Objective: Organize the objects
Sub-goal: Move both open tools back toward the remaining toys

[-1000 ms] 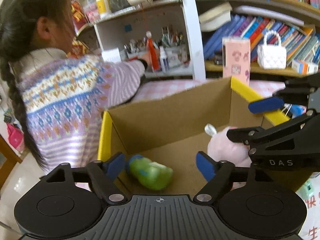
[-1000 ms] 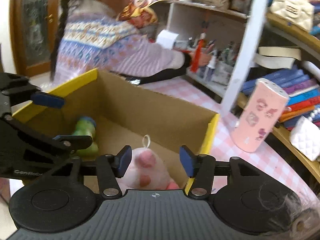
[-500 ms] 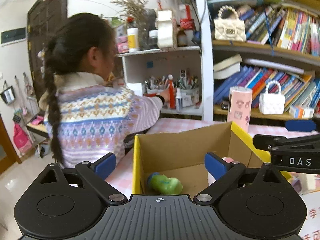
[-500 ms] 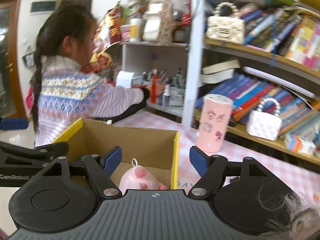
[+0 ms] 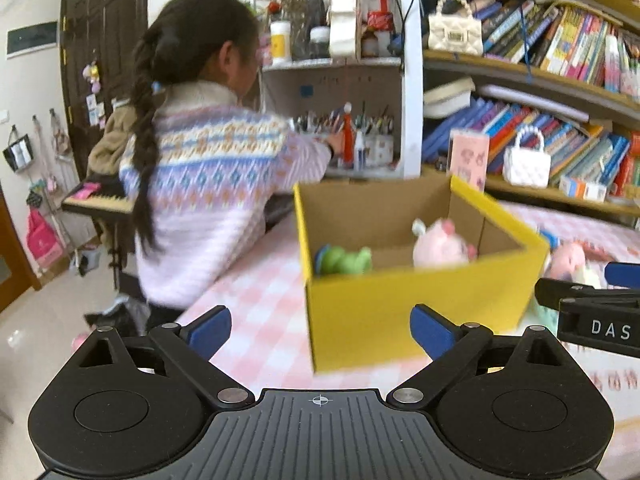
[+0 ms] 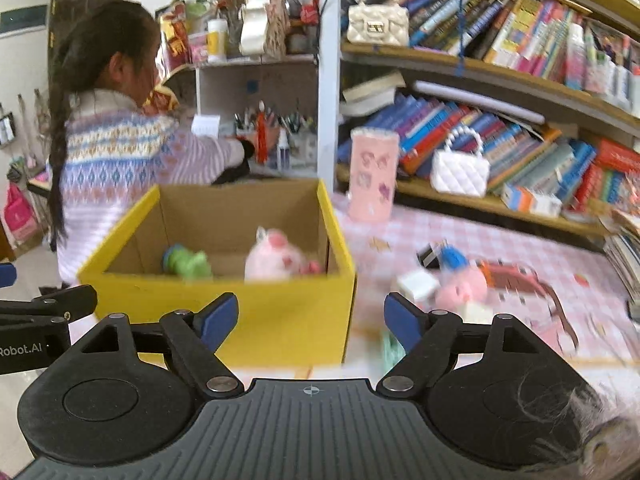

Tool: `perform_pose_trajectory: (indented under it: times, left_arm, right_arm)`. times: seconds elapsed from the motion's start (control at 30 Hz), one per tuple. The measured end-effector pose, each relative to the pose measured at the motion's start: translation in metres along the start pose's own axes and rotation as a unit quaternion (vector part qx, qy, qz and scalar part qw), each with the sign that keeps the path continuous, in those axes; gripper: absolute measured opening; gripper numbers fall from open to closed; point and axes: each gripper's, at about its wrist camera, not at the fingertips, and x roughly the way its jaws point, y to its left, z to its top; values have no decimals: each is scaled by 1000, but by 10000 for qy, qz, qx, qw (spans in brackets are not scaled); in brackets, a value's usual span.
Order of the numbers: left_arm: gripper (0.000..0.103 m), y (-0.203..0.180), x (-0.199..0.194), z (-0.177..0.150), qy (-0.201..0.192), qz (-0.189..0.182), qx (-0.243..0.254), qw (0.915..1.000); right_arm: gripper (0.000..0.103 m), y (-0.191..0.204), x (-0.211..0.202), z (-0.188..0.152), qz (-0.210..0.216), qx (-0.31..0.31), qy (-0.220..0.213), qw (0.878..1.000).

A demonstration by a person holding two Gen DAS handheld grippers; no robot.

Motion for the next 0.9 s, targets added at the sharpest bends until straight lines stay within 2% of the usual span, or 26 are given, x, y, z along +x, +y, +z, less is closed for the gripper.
perform_pose_trajectory:
  times: [0.2, 0.37, 0.5, 0.9]
  left_arm:
    - [98, 7, -26, -32, 295, 26, -32, 9996]
    - [98, 8, -38, -45, 461, -10, 175, 9988]
    - [98, 5, -42, -50, 595, -180, 290, 9976]
    - [98, -32, -41, -52, 587, -801, 617, 9931]
  right_arm:
    - [82, 16, -25, -32, -61, -50, 253, 9996]
    - [83, 18, -43, -56, -152, 212, 562, 9981]
    - [85, 14, -52, -63, -302, 275, 668, 9969]
    - [87, -16, -72, -77, -997, 501, 876, 9899]
